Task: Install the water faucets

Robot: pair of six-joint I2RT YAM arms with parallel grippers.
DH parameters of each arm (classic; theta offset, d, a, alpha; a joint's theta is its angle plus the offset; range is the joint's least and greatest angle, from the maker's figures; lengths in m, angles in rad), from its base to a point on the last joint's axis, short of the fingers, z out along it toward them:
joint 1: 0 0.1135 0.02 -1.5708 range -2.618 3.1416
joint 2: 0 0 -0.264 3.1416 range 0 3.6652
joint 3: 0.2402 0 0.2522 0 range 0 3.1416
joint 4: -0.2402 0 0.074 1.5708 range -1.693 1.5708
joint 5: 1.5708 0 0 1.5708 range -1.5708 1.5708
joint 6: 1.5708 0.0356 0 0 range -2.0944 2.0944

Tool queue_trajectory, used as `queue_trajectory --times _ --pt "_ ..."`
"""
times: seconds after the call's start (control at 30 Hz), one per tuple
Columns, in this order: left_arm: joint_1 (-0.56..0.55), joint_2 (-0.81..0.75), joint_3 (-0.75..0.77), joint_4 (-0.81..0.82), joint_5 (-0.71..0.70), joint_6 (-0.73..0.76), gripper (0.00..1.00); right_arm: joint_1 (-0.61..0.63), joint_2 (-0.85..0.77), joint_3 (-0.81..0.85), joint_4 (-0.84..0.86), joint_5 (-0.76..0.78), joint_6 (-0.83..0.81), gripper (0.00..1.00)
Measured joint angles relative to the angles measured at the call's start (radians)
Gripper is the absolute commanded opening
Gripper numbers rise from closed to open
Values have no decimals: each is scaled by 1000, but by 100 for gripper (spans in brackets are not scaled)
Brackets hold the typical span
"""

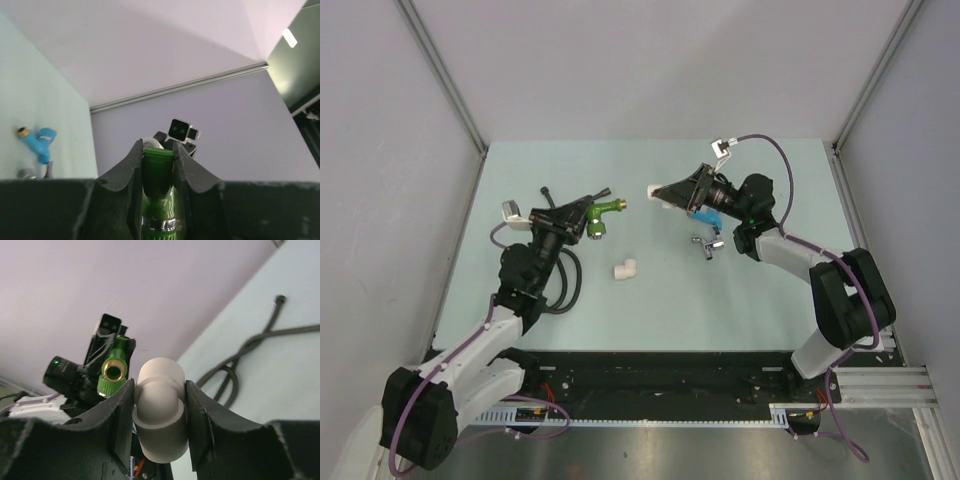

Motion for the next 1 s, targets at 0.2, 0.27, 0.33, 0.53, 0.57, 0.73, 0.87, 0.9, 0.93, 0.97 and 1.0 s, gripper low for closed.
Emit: queue_trajectory --times 0.2,0.27,0.33,0.53,0.57,0.73,0.87,0.9,0.93,0.97,1.0 --pt "0 61 114 76 16 8 0 -45 36 0 325 -85 204 0" --pt "0 100 155 116 25 5 0 -61 36 0 384 -107 243 0" --pt "-1 145 196 145 40 1 0 -83 36 2 414 -131 274 0" --pt "-68 238 343 96 52 2 0 -138 36 55 448 -191 354 0" --pt "-84 244 372 76 55 9 0 -145 36 61 455 -201 353 0" --pt "-127 211 433 -39 43 24 0 -143 34 64 466 -241 309 0" --pt "-128 171 481 -211 37 47 0 -121 6 64 463 -267 200 0" --pt "-128 165 494 -239 37 51 0 -114 -6 64 463 -274 162 0" --pt "-128 158 512 -280 37 52 0 -103 -22 64 463 -285 115 0" --pt "-128 150 529 -320 38 53 0 -92 -40 64 464 -297 65 0" --pt "-128 142 546 -356 38 53 0 -79 -59 64 468 -315 14 0"
